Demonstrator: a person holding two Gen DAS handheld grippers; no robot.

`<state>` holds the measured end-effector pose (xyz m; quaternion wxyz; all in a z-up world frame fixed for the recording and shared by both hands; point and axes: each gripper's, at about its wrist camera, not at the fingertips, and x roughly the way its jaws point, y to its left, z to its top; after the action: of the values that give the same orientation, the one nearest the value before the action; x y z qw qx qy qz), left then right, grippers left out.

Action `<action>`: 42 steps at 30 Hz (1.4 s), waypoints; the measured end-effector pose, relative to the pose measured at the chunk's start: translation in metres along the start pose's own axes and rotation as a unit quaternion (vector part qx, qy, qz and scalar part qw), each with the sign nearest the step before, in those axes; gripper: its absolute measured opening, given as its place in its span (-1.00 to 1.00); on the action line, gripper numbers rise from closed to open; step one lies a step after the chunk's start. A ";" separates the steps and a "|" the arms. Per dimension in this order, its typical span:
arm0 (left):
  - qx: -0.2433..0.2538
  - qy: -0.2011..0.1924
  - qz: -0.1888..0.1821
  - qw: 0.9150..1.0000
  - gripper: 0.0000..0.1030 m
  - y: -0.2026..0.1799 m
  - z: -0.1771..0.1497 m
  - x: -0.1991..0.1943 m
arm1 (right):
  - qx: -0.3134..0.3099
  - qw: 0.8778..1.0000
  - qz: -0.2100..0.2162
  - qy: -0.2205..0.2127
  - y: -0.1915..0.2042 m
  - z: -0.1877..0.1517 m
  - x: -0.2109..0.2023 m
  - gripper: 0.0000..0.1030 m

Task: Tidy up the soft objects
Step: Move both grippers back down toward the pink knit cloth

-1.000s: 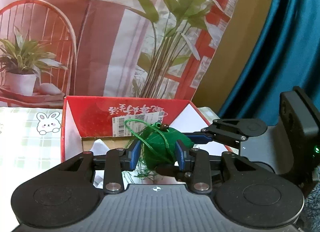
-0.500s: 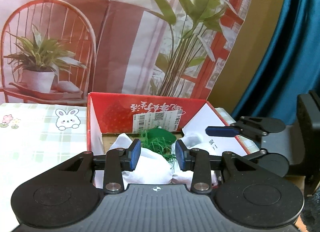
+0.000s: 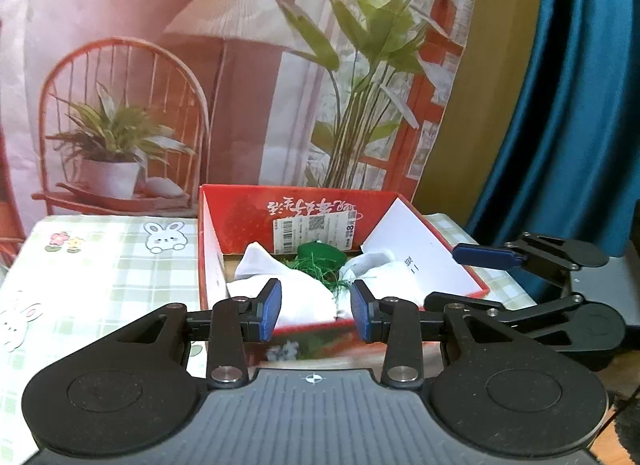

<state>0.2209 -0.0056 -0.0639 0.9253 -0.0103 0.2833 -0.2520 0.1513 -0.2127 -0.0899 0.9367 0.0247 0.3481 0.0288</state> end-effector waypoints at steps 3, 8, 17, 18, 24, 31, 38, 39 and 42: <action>0.005 -0.015 0.007 1.000 -0.21 -0.008 -0.012 -0.018 | 0.009 1.000 -0.002 -0.023 0.008 -0.010 -0.023 0.13; -0.025 -0.025 0.024 0.999 -0.20 -0.016 -0.035 -0.046 | 0.026 0.998 -0.013 -0.049 0.018 -0.032 -0.060 0.15; -0.076 0.019 0.012 0.997 -0.20 -0.039 -0.084 -0.068 | 0.090 0.995 -0.021 -0.046 0.023 -0.085 -0.096 0.16; -0.076 0.028 0.008 0.997 -0.20 -0.041 -0.088 -0.066 | 0.096 0.994 -0.023 -0.041 0.025 -0.091 -0.096 0.16; -0.086 0.074 0.000 0.994 -0.22 -0.045 -0.112 -0.051 | 0.120 0.992 -0.035 -0.003 0.033 -0.122 -0.094 0.15; -0.113 0.136 -0.022 0.984 -0.35 -0.041 -0.137 -0.023 | 0.128 0.990 -0.044 0.029 0.043 -0.143 -0.086 0.15; -0.142 0.205 0.013 0.968 -0.35 -0.023 -0.165 0.005 | 0.145 0.986 -0.054 0.056 0.042 -0.156 -0.073 0.15; -0.141 0.210 0.018 0.967 -0.35 -0.023 -0.167 0.008 | 0.148 0.986 -0.056 0.060 0.042 -0.158 -0.071 0.15; -0.129 0.213 0.025 0.968 -0.34 -0.023 -0.169 0.016 | 0.156 0.983 -0.064 0.074 0.038 -0.164 -0.065 0.15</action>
<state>0.1322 -0.0128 -0.2101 0.8407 -0.0690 0.5038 -0.1865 -0.0062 -0.1747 -0.1691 0.8929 0.1460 0.4176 -0.0840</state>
